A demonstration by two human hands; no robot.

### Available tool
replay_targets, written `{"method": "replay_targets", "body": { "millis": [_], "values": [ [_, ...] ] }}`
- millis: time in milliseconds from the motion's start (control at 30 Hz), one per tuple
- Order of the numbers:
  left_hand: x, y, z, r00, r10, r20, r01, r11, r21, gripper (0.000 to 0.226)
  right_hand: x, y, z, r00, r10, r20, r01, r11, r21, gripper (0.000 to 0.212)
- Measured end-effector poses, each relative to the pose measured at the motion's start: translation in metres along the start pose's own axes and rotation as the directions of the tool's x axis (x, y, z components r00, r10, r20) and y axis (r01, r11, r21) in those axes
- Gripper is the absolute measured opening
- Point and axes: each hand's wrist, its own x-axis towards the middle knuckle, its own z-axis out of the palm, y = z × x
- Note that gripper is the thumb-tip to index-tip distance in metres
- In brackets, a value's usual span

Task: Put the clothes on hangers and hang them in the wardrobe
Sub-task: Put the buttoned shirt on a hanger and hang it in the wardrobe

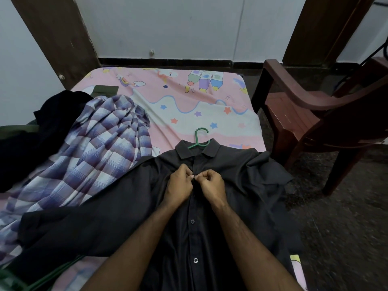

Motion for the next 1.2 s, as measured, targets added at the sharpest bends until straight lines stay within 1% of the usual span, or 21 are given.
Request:
{"method": "replay_targets", "body": {
  "millis": [67,133,167,200,233,267,333,367,400,433,500,567,633,700,800,867,933,1000,1067,1133,1200],
  "values": [
    [-0.005,-0.001,0.001,0.995,0.096,-0.025,-0.094,0.994,0.061,0.014,0.000,-0.002,-0.003,1.000,-0.006,0.022,0.007,0.999,-0.049,0.008],
    [-0.003,0.000,-0.006,0.993,0.119,-0.028,-0.118,0.992,0.043,0.022,0.004,-0.008,-0.009,0.998,-0.010,0.058,0.019,0.988,-0.152,0.010],
    [0.000,0.000,-0.012,0.986,0.163,-0.035,-0.161,0.986,0.035,0.025,0.008,-0.012,-0.012,0.999,-0.010,0.037,0.018,0.976,-0.216,0.013],
    [0.004,0.001,-0.018,0.972,0.229,-0.055,-0.226,0.973,0.047,0.027,0.011,-0.018,-0.016,1.000,-0.023,-0.022,0.016,0.959,-0.282,0.015],
    [0.009,0.003,-0.024,0.949,0.303,-0.084,-0.297,0.952,0.070,0.027,0.013,-0.024,-0.019,0.994,-0.064,-0.090,0.031,0.942,-0.333,0.014],
    [0.013,0.009,-0.032,0.923,0.368,-0.112,-0.357,0.928,0.106,0.027,0.014,-0.029,-0.021,0.978,-0.149,-0.146,0.086,0.926,-0.368,0.012],
    [0.026,0.020,-0.043,0.873,0.467,-0.137,-0.443,0.879,0.173,0.033,0.015,-0.037,-0.019,0.911,-0.370,-0.183,0.270,0.870,-0.413,0.005],
    [0.034,0.024,-0.046,0.864,0.493,-0.102,-0.467,0.861,0.203,0.037,0.015,-0.041,-0.015,0.875,-0.451,-0.178,0.343,0.835,-0.429,0.004],
    [0.044,0.026,-0.046,0.868,0.495,-0.031,-0.477,0.850,0.225,0.042,0.019,-0.043,-0.010,0.858,-0.488,-0.161,0.383,0.816,-0.433,0.006],
    [0.054,0.026,-0.045,0.883,0.466,0.061,-0.465,0.850,0.247,0.045,0.023,-0.045,-0.006,0.868,-0.478,-0.133,0.384,0.818,-0.429,0.008],
    [0.072,0.020,-0.038,0.908,0.355,0.221,-0.408,0.868,0.284,0.042,0.032,-0.046,0.000,0.934,-0.348,-0.086,0.286,0.868,-0.405,0.013],
    [0.081,0.009,-0.029,0.919,0.269,0.287,-0.357,0.877,0.321,0.032,0.038,-0.038,0.001,0.962,-0.258,-0.087,0.204,0.894,-0.400,0.013],
    [0.084,0.002,-0.022,0.937,0.243,0.250,-0.310,0.910,0.277,0.024,0.039,-0.026,0.000,0.961,-0.255,-0.106,0.198,0.904,-0.380,0.009],
    [0.085,0.000,-0.018,0.947,0.259,0.192,-0.292,0.941,0.172,0.024,0.037,-0.017,-0.001,0.960,-0.245,-0.135,0.192,0.928,-0.318,0.008],
    [0.081,0.001,-0.012,0.939,0.293,0.179,-0.311,0.947,0.081,0.026,0.035,-0.023,0.000,0.977,-0.139,-0.161,0.100,0.968,-0.231,0.030],
    [0.078,-0.002,-0.011,0.937,0.316,0.152,-0.326,0.944,0.050,0.027,0.037,-0.034,0.004,0.980,-0.050,-0.190,-0.002,0.965,-0.264,0.041],
    [0.075,-0.004,-0.011,0.939,0.323,0.120,-0.329,0.944,0.029,0.030,0.040,-0.042,0.011,0.970,0.015,-0.244,-0.095,0.943,-0.319,0.043],
    [0.075,-0.005,-0.012,0.935,0.339,0.104,-0.345,0.937,0.054,0.031,0.044,-0.046,0.016,0.956,0.033,-0.291,-0.143,0.919,-0.367,0.038],
    [0.075,-0.007,-0.013,0.934,0.350,0.077,-0.357,0.929,0.101,0.023,0.044,-0.046,0.019,0.953,0.020,-0.303,-0.153,0.895,-0.420,0.026],
    [0.078,-0.007,-0.013,0.936,0.350,0.047,-0.353,0.924,0.149,0.010,0.041,-0.041,0.015,0.958,0.000,-0.288,-0.125,0.902,-0.414,0.019],
    [0.081,-0.005,-0.013,0.946,0.321,0.052,-0.325,0.931,0.164,0.003,0.039,-0.035,0.004,0.974,-0.041,-0.223,-0.038,0.939,-0.341,0.013]
  ]
}}
